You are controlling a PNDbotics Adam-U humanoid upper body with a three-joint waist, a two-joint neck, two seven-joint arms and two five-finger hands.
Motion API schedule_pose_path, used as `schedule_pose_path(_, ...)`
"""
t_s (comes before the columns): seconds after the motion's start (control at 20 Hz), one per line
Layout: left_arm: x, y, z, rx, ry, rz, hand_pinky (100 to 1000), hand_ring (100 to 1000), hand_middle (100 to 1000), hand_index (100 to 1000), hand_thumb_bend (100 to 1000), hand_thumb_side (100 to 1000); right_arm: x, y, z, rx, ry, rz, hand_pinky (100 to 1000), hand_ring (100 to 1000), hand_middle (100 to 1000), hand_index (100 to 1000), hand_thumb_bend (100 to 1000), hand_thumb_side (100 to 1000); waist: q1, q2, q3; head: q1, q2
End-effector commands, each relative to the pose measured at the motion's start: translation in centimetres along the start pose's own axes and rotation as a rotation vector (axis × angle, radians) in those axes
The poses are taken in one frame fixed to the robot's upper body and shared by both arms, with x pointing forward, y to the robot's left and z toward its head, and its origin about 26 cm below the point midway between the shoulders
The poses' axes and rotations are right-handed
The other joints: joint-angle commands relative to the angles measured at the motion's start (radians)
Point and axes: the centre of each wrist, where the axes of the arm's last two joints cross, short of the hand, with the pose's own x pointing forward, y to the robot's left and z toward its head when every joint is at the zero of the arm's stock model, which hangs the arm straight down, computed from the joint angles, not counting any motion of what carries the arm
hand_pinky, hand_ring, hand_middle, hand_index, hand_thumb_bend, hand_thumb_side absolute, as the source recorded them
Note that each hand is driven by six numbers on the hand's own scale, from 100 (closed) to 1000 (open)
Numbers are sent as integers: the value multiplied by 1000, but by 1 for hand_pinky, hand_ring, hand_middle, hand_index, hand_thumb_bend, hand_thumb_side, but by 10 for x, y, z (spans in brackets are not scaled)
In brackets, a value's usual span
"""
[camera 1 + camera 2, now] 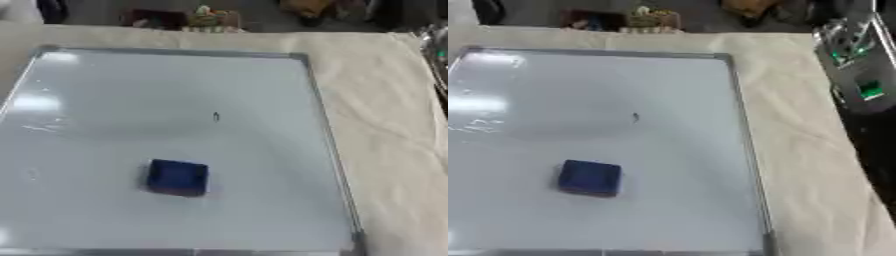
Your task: Wipe the whiteboard clean with a brush.
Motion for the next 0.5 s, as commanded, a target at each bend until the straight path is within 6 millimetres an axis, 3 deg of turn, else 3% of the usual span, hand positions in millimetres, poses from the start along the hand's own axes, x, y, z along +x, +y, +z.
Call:
schedule_pose_path(0.05,7,0,-7,-32,-29,0,339,414,451,517,100,857,-7,5,-10,126,-70,37,717,575,661,100,612,1000,0,-20,-2,-4,9)
schedule_pose_path(0.5,7,-1,-6,-38,-14,5,338,414,451,516,100,859,0,81,-26,383,-176,-22,721,593,679,100,629,1000,-3,-31,-17,14,10)
